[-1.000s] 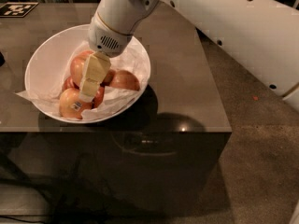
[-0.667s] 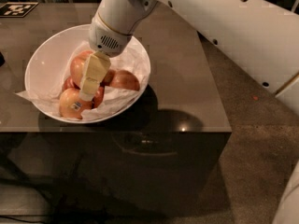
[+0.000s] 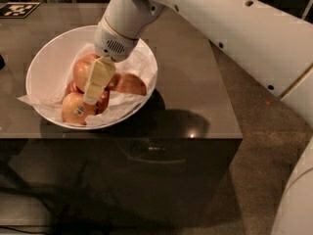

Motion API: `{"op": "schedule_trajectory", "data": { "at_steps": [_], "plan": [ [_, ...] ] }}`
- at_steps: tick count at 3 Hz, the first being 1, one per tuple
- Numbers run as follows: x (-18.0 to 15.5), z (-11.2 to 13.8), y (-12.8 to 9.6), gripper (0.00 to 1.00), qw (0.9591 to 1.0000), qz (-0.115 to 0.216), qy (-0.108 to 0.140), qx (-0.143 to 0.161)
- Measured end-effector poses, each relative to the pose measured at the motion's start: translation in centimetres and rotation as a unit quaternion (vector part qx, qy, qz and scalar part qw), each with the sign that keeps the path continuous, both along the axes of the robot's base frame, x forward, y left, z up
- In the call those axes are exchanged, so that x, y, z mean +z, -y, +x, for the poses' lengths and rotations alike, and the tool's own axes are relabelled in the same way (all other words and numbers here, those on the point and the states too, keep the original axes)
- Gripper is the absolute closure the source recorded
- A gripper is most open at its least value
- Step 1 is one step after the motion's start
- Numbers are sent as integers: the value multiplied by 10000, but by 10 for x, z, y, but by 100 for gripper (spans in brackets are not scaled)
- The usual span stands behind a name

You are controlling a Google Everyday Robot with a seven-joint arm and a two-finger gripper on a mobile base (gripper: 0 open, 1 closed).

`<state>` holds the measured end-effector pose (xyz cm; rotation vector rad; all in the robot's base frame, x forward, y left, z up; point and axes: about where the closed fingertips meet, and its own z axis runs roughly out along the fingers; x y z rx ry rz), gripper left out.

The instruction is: Pick apple from white bowl

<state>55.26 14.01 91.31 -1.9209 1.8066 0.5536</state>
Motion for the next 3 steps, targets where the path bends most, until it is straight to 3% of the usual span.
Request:
{"op": "schedule_trajectory", "data": {
  "at_steps": [3],
  "plan": [
    [0,0,0,89,10000,0,0,1]
  ]
}}
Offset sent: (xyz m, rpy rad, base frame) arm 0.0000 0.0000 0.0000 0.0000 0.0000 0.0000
